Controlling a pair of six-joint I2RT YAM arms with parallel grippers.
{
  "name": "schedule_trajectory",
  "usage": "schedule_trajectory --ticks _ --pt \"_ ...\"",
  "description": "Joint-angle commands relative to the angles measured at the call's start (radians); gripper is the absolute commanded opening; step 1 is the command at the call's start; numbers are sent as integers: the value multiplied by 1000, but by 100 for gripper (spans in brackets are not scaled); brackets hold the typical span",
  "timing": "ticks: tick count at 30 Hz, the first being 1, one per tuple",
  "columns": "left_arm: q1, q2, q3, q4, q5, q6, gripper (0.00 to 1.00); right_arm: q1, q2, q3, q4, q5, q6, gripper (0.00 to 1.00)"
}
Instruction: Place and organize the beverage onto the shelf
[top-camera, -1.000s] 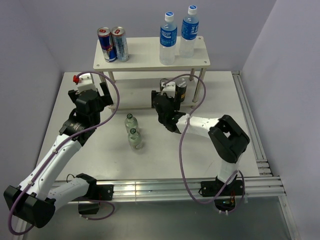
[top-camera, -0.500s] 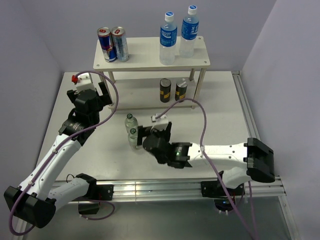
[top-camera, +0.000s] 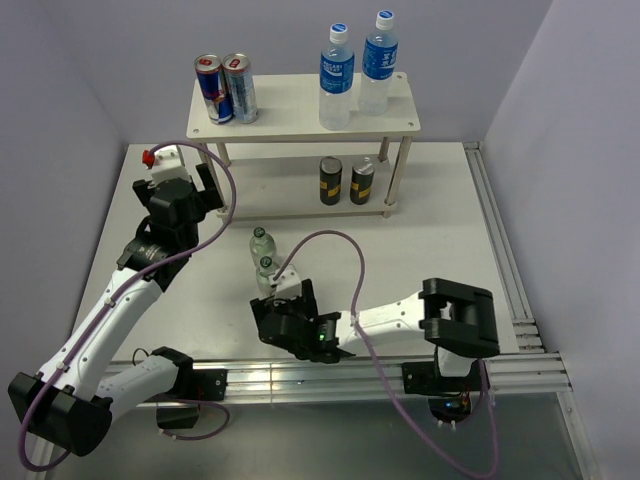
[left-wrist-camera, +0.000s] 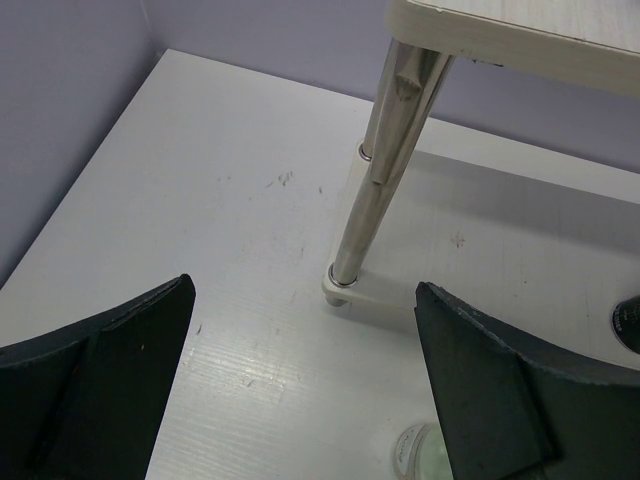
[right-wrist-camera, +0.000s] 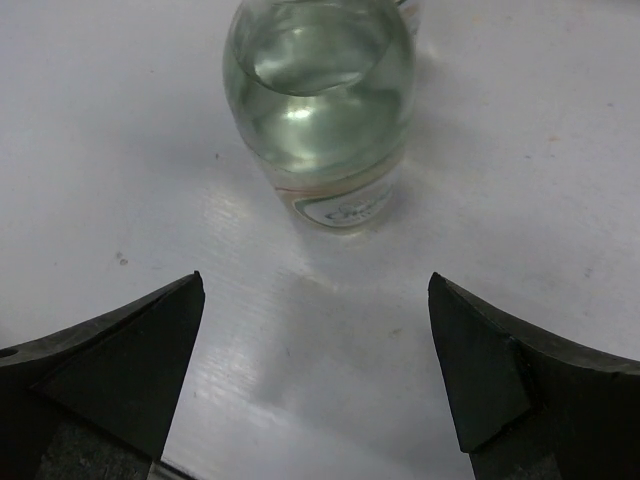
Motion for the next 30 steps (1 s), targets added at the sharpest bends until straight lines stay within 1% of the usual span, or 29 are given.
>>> schedule_trajectory --ticks 1,5,9,13,15,16,19,20,22,23,24,25,26,27,28,30 --pt "4 -12 -1 43 -12 9 99 -32 55 64 146 18 -29 100" --pt "4 -12 -3 45 -7 7 99 -69 128 76 232 21 -64 100" --pt "4 1 -3 40 -3 6 99 -94 184 108 278 67 -104 100" --pt "4 10 -3 38 6 -7 99 -121 218 99 392 107 -147 97" --pt "3 19 -4 38 14 -11 100 -143 233 91 432 122 -158 88" --pt "4 25 0 28 17 -22 99 -149 228 88 432 130 -157 74" --pt "0 48 19 3 28 -56 99 -166 199 42 449 146 -146 52" --pt "-3 53 25 0 29 -66 99 -167 176 13 452 150 -144 41" --pt "-16 59 31 -11 34 -102 99 -175 158 -4 450 150 -138 36" --pt "-22 62 31 -20 37 -117 99 -181 141 -10 440 151 -135 32" --pt "-28 62 31 -29 34 -132 99 -181 133 -12 412 156 -131 30" --pt "-51 63 28 -37 28 -161 99 -184 115 -12 398 171 -126 20" --pt "-69 57 19 -46 20 -177 99 -183 106 -12 380 179 -121 17" --pt "-110 53 2 -38 8 -206 99 -186 94 -12 337 186 -109 16" --pt "-132 48 -45 -29 0 -224 99 -186 69 -15 317 191 -106 12" --pt "-193 30 -99 -8 -18 -290 99 -192 40 -25 279 206 -103 8"
